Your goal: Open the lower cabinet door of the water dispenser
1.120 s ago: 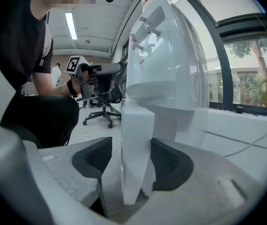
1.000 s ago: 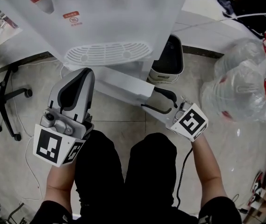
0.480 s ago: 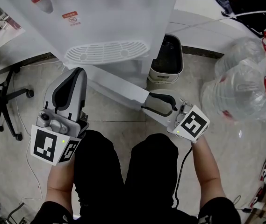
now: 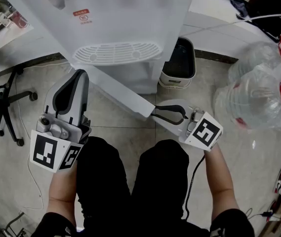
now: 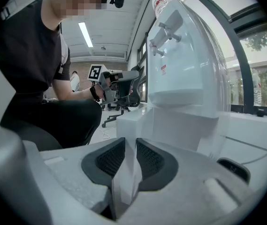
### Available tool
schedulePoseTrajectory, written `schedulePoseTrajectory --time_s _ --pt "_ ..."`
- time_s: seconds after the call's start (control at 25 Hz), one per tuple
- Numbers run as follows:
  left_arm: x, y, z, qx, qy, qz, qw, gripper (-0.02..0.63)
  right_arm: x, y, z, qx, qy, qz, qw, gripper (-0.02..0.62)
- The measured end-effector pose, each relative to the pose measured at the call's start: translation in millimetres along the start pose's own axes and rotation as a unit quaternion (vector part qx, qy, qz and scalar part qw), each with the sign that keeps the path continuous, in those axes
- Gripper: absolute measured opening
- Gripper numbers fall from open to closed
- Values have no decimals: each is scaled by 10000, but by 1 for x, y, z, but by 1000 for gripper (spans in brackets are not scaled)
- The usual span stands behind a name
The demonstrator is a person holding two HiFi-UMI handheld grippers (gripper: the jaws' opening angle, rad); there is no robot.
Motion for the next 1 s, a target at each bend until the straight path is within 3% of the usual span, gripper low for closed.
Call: schedulePoseTrajectory --time_s 0.68,1.0 --pt "-10 33 24 -375 -125 68 9992 9 -7 -16 34 -1211 173 514 9912 52" --pt "-12 40 29 -455 -206 166 9986 9 -15 -27 49 -1766 261 477 9828 51"
Point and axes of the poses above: the fingertips, and each gripper's own axes: y backward along the fingers, z to its left, x out of its underside, the point moved 1 cm from there along y, backward along the fingers, and after that the axes turned 2 degrees about -y, right-handed, at the moved point
